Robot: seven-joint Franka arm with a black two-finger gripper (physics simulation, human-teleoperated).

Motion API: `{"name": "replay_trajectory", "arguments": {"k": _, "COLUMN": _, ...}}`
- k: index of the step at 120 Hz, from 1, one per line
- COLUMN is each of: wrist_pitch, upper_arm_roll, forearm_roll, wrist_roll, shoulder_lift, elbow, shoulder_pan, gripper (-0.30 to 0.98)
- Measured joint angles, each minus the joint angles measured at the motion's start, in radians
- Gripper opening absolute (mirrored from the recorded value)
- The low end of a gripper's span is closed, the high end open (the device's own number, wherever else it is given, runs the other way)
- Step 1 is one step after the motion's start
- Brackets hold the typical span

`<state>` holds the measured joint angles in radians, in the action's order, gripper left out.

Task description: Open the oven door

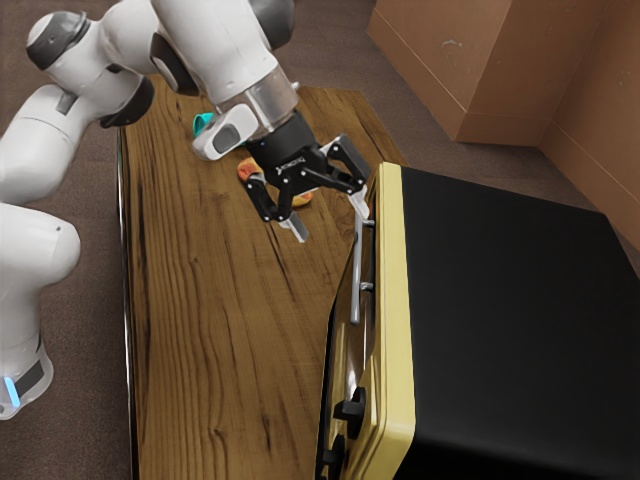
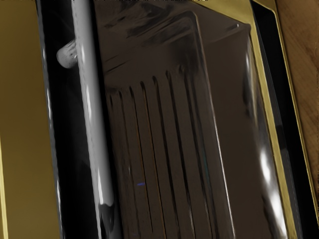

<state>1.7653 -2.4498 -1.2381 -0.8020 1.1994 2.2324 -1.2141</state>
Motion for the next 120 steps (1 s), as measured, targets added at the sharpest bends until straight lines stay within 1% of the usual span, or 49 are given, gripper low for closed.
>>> {"name": "replay_trajectory", "arguments": {"k": 26, "wrist_pitch": -0.021, "upper_arm_roll": 0.002, "forearm_roll": 0.007, "wrist_roll": -0.010, "shoulder_lift": -0.001, "elbow": 0.000, "shoulder_pan": 0.001, "gripper": 0.69}}
{"name": "replay_trajectory", "arguments": {"k": 46, "wrist_pitch": -0.014, "upper_arm_roll": 0.023, "forearm_roll": 0.012, "wrist_roll": -0.016, "shoulder_lift": -0.002, "elbow": -0.002, "shoulder_pan": 0.001, "gripper": 0.69}}
{"name": "replay_trajectory", "arguments": {"k": 98, "wrist_pitch": -0.031, "upper_arm_roll": 0.019, "forearm_roll": 0.059, "wrist_roll": -0.023, "shoulder_lift": -0.010, "elbow": 0.003, "shoulder_pan": 0.014, "gripper": 0.69}}
{"name": "replay_trajectory", "arguments": {"k": 120, "wrist_pitch": -0.031, "upper_arm_roll": 0.021, "forearm_roll": 0.053, "wrist_roll": -0.026, "shoulder_lift": -0.010, "elbow": -0.007, "shoulder_pan": 0.020, "gripper": 0.69}}
